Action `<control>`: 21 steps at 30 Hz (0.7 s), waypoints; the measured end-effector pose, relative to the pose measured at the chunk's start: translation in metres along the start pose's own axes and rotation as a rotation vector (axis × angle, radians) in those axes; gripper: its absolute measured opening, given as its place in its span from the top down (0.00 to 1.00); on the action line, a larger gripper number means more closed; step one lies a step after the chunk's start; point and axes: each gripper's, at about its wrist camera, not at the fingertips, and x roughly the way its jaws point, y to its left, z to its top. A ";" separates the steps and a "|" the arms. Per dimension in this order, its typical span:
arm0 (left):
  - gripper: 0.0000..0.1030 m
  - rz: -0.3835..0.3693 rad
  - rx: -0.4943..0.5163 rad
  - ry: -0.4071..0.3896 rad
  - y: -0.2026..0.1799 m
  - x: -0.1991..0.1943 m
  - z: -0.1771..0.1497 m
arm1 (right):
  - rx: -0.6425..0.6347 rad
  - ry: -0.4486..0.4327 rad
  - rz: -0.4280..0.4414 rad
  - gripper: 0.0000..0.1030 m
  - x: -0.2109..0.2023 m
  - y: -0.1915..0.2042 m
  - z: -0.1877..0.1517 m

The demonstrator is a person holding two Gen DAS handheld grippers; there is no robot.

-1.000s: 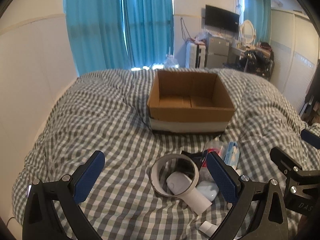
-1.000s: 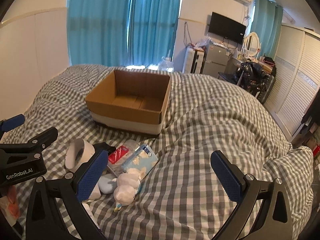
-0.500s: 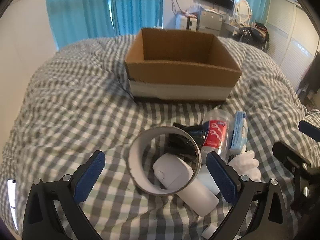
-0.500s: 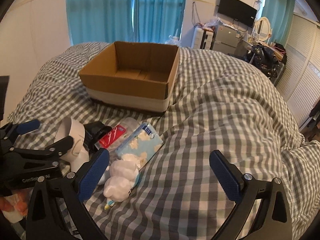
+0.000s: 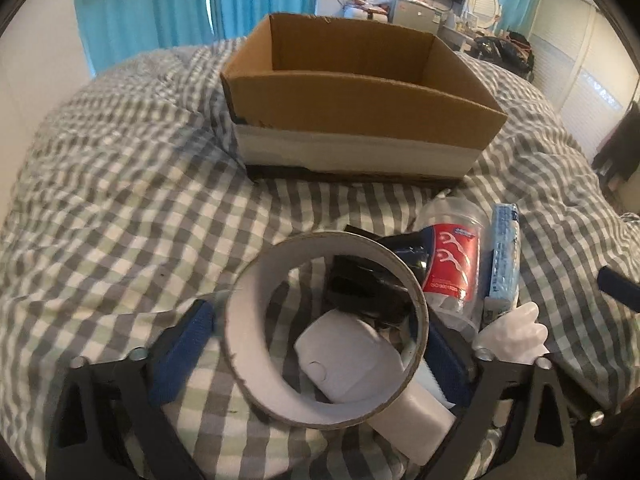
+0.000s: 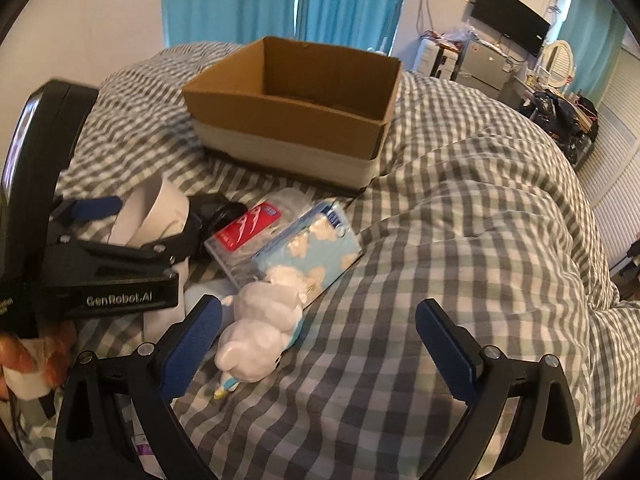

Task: Organize objects
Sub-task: 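Grasp the white tape roll with the left tool while the right tool grasps the white figurine, then carry the tape roll and figurine into the cardboard box and release both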

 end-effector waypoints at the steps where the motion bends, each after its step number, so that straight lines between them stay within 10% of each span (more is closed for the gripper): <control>1: 0.13 -0.021 -0.006 0.010 0.002 0.002 0.000 | -0.013 0.012 0.004 0.09 0.003 0.003 0.000; 21: 0.13 0.047 -0.004 -0.132 0.010 -0.051 0.000 | -0.133 0.135 0.065 0.47 0.043 0.030 -0.004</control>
